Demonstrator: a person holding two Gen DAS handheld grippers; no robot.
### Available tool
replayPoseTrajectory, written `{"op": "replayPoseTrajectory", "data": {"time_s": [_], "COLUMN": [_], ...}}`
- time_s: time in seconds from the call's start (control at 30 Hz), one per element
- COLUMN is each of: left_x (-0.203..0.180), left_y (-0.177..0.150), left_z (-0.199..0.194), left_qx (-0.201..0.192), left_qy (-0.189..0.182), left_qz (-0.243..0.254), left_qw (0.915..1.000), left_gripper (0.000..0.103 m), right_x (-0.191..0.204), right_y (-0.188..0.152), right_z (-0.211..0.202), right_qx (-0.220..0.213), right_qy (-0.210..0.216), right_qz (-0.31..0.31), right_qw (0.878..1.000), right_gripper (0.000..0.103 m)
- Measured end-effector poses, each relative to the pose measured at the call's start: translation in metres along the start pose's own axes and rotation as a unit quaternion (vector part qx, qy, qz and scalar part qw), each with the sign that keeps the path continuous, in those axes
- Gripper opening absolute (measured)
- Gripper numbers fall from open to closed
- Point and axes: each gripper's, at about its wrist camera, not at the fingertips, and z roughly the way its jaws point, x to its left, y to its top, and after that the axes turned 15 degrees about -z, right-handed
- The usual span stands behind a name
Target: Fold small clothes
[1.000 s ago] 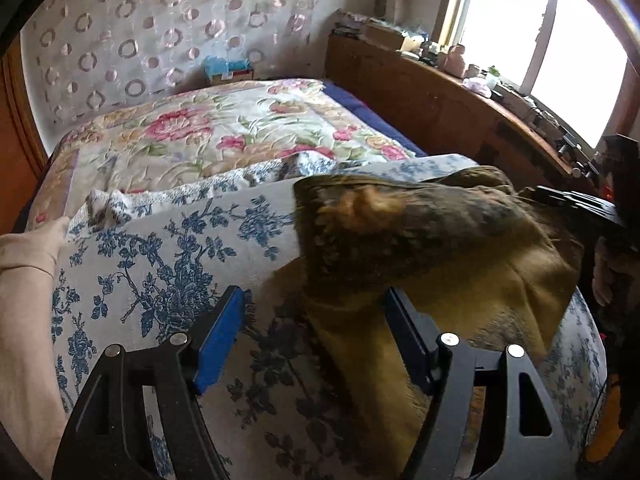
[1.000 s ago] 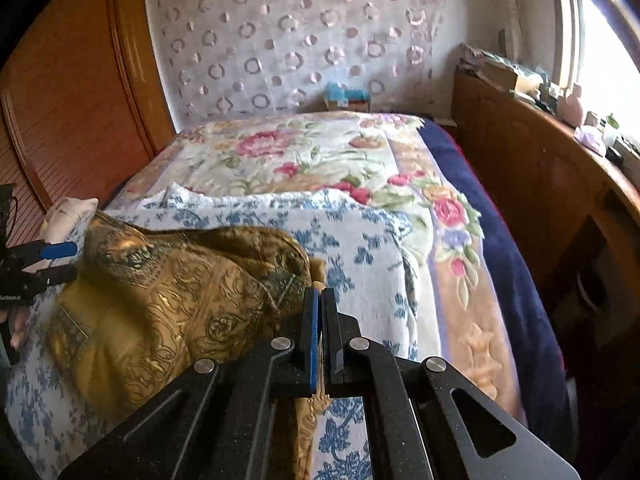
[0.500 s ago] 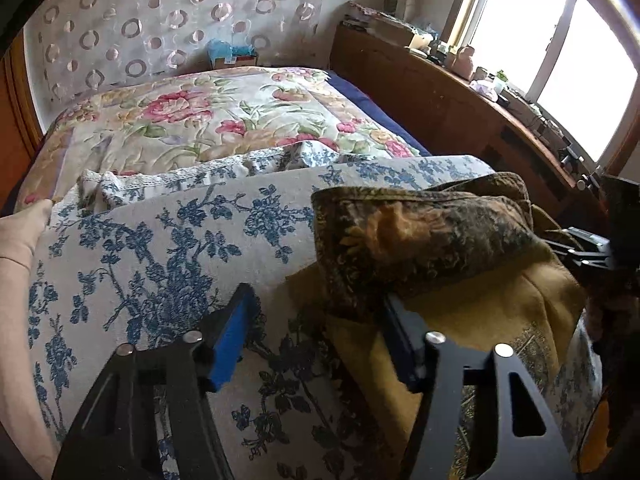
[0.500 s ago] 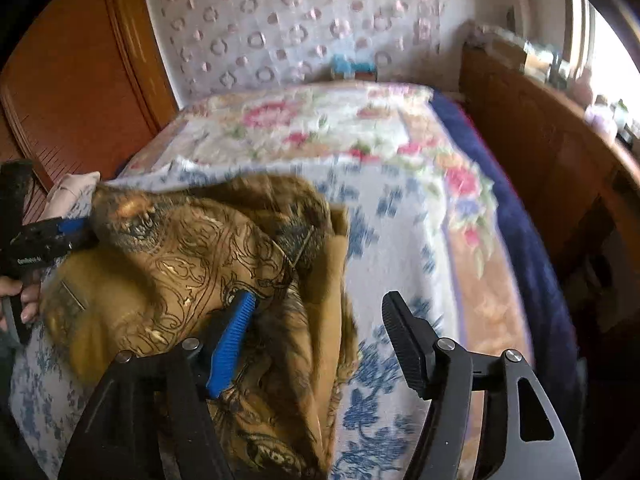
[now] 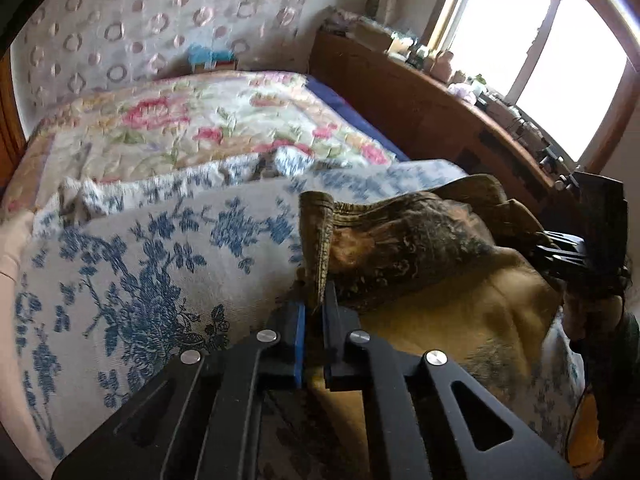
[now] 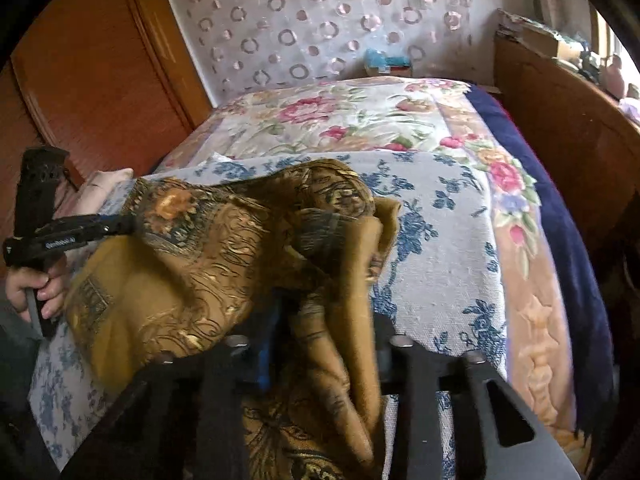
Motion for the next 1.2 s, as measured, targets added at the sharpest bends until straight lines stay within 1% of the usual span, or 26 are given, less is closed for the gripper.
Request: {"op": "replayPoseTrajectory", "data": {"time_s": [0.07, 0.2, 0.3, 0.5, 0.6, 0.7, 0.9, 1.03, 1.17, 1.2], "left_x": [-0.004, -0.012, -0.012, 0.012, 0.026, 0.045, 0.087, 0.116, 0.138, 0.144], "left_y": [-0.001, -0.003, -0.005, -0.009, -0.01, -0.013, -0.028, -0.046, -0.066, -0.071], "left_z": [-0.016, -0.056, -0.078, -0.116, -0.132, -0.15, -0.192, -0.214, -0.223, -0.225], "left_qx": [-0.015, -0.055, -0.08, -0.127, -0.144, -0.164, -0.21, -0.234, -0.236, -0.236], "left_qy": [-0.011, -0.025, -0.02, -0.005, 0.014, 0.031, 0.06, 0.079, 0.097, 0.101], "left_qz": [0.003, 0.009, 0.014, -0.002, -0.004, -0.019, -0.059, -0.096, -0.119, -0.127], "left_qw": [0.9998, 0.9982, 0.9965, 0.9919, 0.9895, 0.9858, 0.9739, 0.9644, 0.9597, 0.9579], "left_gripper": [0.007, 0.006, 0.006, 0.006, 0.006, 0.006, 0.006, 0.006, 0.006, 0.006], "right_x": [0.0, 0.007, 0.015, 0.037, 0.05, 0.063, 0.088, 0.115, 0.148, 0.151], "right_y": [-0.002, 0.002, 0.009, 0.031, 0.045, 0.064, 0.11, 0.147, 0.187, 0.198], "right_z": [-0.005, -0.024, -0.037, -0.045, -0.039, -0.027, 0.008, 0.028, 0.054, 0.063], "right_qx": [-0.011, -0.043, -0.069, -0.105, -0.112, -0.117, -0.126, -0.128, -0.121, -0.117], "right_qy": [-0.001, -0.01, -0.019, -0.015, -0.006, 0.006, 0.042, 0.07, 0.097, 0.103], "right_qz": [0.0, -0.013, -0.027, -0.064, -0.089, -0.118, -0.178, -0.226, -0.28, -0.291], "right_qw": [1.0, 0.999, 0.997, 0.992, 0.99, 0.986, 0.975, 0.963, 0.947, 0.944], "right_gripper": [0.017, 0.015, 0.015, 0.014, 0.013, 0.013, 0.013, 0.013, 0.013, 0.013]}}
